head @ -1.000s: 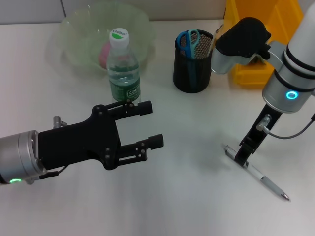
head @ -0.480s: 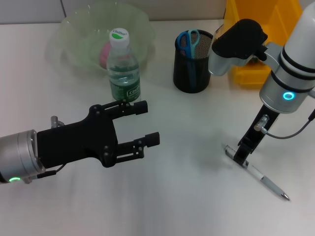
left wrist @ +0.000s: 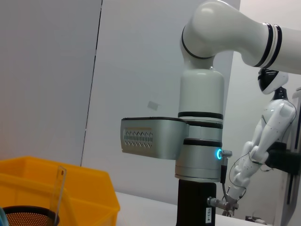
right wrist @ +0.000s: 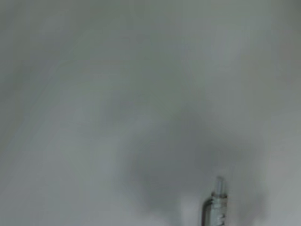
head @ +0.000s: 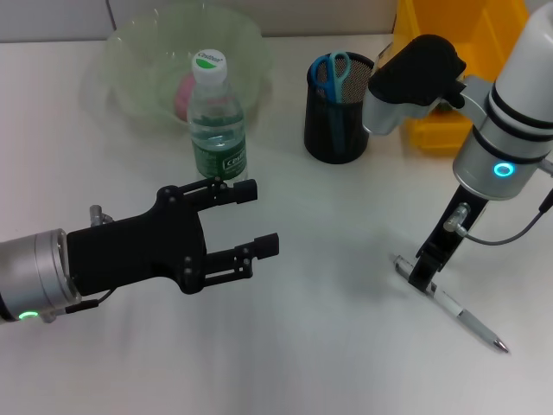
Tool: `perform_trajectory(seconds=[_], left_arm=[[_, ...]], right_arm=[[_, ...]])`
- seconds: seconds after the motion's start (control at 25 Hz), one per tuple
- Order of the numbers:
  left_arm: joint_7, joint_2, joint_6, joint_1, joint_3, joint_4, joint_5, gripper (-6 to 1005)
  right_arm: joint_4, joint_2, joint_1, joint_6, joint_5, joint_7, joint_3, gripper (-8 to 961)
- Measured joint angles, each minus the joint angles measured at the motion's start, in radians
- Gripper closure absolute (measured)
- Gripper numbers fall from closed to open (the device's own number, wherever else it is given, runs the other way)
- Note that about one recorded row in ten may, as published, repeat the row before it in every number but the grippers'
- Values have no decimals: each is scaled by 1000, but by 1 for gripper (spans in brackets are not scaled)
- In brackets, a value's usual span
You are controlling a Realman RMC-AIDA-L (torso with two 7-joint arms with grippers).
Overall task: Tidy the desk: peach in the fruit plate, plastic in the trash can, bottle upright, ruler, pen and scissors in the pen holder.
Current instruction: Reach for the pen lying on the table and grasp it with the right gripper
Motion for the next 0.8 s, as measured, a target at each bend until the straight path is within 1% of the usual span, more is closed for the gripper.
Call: perform_trajectory(seconds=[0.32, 0.6, 0.8], left_arm=[[9, -2, -2, -3, 2, -3, 0, 277], [10, -2, -3, -3, -2, -3, 0, 277], [10, -2, -3, -2, -4, -3, -1, 277]], right_arm=[[13, 1, 7, 8, 24, 9, -29, 424], [9, 1, 4, 40, 24, 42, -82, 427], [6, 1, 2, 55, 24, 47, -92, 428]])
